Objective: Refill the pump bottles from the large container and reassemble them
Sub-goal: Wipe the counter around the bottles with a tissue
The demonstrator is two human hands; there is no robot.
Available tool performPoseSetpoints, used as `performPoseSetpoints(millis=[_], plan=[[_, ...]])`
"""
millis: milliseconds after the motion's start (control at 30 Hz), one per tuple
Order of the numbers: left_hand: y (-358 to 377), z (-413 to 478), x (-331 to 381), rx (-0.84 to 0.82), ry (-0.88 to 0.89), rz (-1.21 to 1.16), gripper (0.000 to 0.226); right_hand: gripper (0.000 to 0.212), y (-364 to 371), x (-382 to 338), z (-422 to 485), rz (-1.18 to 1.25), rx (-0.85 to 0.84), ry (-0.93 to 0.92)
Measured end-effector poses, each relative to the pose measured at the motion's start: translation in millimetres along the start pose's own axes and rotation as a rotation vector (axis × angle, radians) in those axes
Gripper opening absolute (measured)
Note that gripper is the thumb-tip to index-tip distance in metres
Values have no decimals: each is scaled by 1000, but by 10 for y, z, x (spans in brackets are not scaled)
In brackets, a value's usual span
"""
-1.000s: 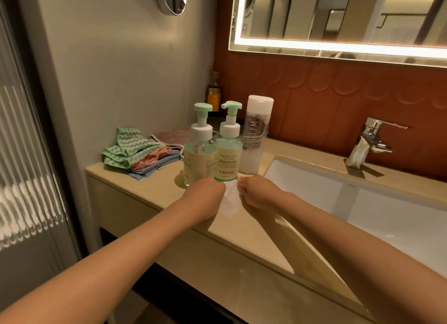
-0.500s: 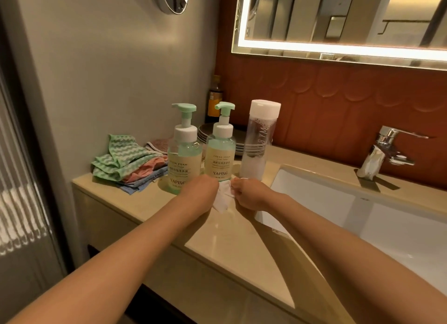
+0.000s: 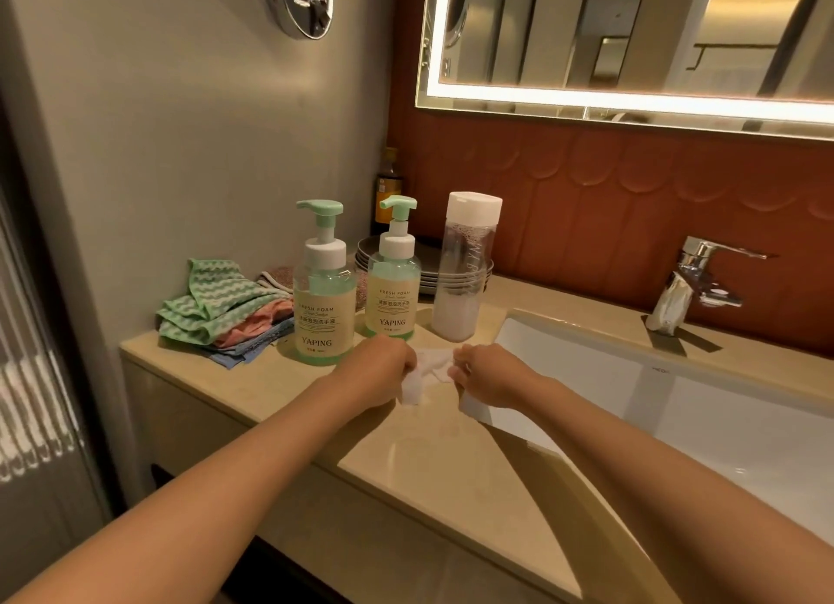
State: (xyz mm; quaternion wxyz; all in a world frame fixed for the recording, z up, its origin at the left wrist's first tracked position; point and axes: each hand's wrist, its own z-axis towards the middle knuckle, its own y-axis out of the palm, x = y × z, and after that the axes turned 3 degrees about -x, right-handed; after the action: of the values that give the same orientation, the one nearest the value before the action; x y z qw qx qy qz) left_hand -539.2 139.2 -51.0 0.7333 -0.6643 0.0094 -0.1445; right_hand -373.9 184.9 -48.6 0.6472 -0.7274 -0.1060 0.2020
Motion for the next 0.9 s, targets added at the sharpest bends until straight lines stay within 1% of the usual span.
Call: performPoseSetpoints(millis=[167, 300, 400, 567, 700, 767, 900], plan=[[37, 207, 135, -18, -31, -38, 33, 27, -2, 111, 86, 14, -1, 40], [87, 380, 172, 1, -78, -75, 31, 27, -42, 187, 204, 1, 9, 72], [111, 522, 171, 8, -87, -74, 29, 32, -84, 252, 308, -12, -8, 98], [151, 779, 209, 8, -133, -2, 27, 36, -142, 349, 509, -41, -36, 138], [149, 962, 266, -9, -147, 59, 25, 30, -178, 431, 667, -35, -50, 148], [159, 1037, 272, 4, -153, 87, 22, 30, -197, 450, 718, -50, -53, 146], [184, 1105, 234, 12, -158, 77, 21, 34, -211, 469, 745, -32, -70, 142]])
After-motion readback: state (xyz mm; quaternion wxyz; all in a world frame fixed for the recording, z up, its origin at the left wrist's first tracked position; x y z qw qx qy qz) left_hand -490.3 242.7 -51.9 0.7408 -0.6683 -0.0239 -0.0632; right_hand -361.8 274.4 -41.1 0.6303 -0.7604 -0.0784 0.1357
